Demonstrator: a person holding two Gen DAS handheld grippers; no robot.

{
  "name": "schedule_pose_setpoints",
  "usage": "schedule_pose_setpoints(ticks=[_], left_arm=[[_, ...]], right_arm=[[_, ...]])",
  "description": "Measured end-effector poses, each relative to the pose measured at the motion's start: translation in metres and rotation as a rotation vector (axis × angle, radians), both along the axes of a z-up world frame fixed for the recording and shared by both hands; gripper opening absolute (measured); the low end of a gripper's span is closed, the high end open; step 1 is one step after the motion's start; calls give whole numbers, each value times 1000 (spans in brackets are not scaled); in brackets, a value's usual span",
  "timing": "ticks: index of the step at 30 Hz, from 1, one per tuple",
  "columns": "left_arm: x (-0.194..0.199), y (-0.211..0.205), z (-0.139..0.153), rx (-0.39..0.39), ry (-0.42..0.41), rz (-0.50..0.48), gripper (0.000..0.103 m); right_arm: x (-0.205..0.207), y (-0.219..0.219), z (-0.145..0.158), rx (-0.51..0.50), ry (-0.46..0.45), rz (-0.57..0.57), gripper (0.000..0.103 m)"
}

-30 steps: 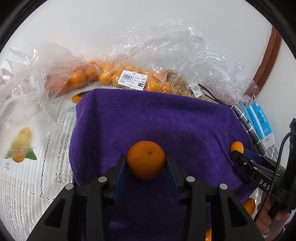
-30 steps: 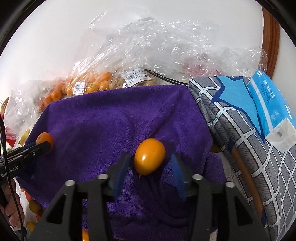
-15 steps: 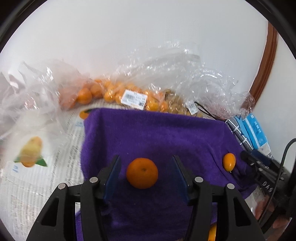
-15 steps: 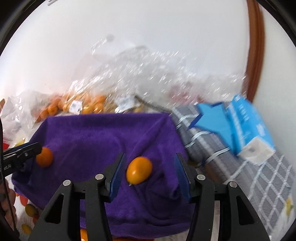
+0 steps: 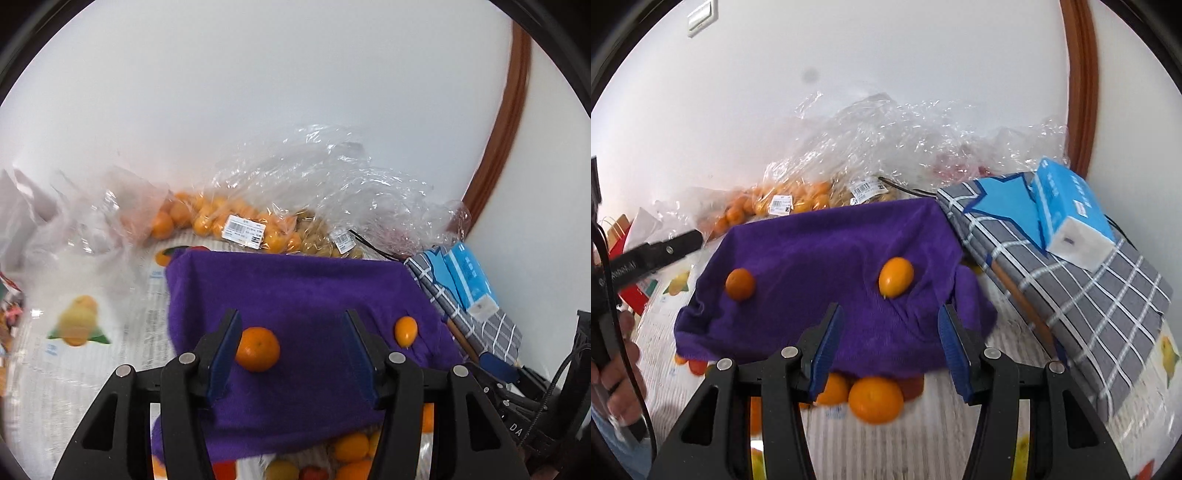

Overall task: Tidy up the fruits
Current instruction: 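Grasp a large orange with the right tool while the left tool returns to the fruits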

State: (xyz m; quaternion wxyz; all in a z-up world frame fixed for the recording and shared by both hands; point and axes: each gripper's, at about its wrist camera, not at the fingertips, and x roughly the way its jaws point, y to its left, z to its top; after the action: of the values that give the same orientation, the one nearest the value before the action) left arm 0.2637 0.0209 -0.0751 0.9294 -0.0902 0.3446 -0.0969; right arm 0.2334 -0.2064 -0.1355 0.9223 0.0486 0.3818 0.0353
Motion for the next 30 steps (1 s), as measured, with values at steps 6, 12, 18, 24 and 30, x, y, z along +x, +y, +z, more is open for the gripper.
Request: schedule_pose_setpoints(ticks=[6, 12, 18, 24, 30], left_arm=[[-38, 18, -8, 32, 39, 12, 54], [-76, 44, -43, 22, 133, 33, 54], [-91, 48, -71, 51, 118, 30, 54], [-90, 58, -83, -21, 141, 23, 54], [-88, 74, -86, -105, 146, 56, 55]], right_arm=[[-28, 8, -2, -23, -9, 18, 53], [-43, 18, -29, -8, 49, 48, 50], [-39, 22, -48, -23, 92, 56, 49], [-30, 21, -59, -54, 105, 59, 48], [-20, 17, -72, -38, 123, 82, 41]])
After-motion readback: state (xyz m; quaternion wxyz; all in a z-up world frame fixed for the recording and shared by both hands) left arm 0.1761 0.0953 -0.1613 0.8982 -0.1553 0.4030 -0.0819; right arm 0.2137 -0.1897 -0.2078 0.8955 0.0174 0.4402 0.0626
